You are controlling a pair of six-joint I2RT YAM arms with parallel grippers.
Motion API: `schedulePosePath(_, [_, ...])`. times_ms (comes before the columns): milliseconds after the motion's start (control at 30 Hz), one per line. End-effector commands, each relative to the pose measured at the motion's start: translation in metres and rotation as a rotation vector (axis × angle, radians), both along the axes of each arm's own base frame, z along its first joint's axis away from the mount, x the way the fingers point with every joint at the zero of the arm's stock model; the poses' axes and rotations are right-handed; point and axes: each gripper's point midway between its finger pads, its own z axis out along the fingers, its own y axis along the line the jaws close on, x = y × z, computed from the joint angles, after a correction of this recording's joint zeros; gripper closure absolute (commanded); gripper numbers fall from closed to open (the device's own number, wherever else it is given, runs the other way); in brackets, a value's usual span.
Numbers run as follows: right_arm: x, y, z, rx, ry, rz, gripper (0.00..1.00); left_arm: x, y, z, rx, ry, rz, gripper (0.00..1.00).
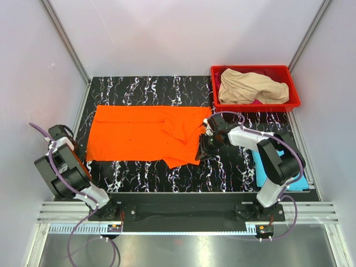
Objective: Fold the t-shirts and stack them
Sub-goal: Fold the tshirt
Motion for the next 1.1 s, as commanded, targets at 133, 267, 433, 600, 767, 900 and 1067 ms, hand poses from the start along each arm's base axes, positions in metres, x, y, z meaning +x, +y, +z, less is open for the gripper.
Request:
schedulePosePath(133, [-0.003, 0.006, 0.027, 0.060, -0.052, 0.003, 0.63, 0.000, -0.005, 0.006, -0.006, -0.010, -0.010, 1.00])
schedulePosePath(267, [-0.010, 0.007, 0.021, 0.073, -0.020, 0.001, 0.61, 0.000, -0.004, 0.005, -0.005, -0.002, -0.015, 1.00])
schedulePosePath(433, [-0.014, 0.011, 0.015, 0.087, 0.002, 0.007, 0.54, 0.000, -0.004, 0.005, -0.006, 0.003, -0.020, 1.00])
schedulePosePath(600, [-0.018, 0.016, 0.015, 0.091, 0.001, 0.015, 0.54, 0.000, -0.003, 0.004, -0.003, 0.009, -0.021, 1.00])
schedulePosePath(767, [-0.020, 0.019, 0.009, 0.088, 0.013, 0.003, 0.57, 0.000, -0.003, 0.005, -0.004, 0.008, -0.018, 1.00])
schedulePosePath(900, [-0.018, 0.020, 0.008, 0.079, 0.012, -0.002, 0.70, 0.000, -0.004, 0.005, -0.007, 0.007, -0.016, 1.00])
schedulePosePath(1067, [-0.015, 0.011, 0.011, 0.034, -0.013, -0.024, 1.00, 0.002, -0.002, 0.009, -0.002, -0.003, -0.017, 1.00])
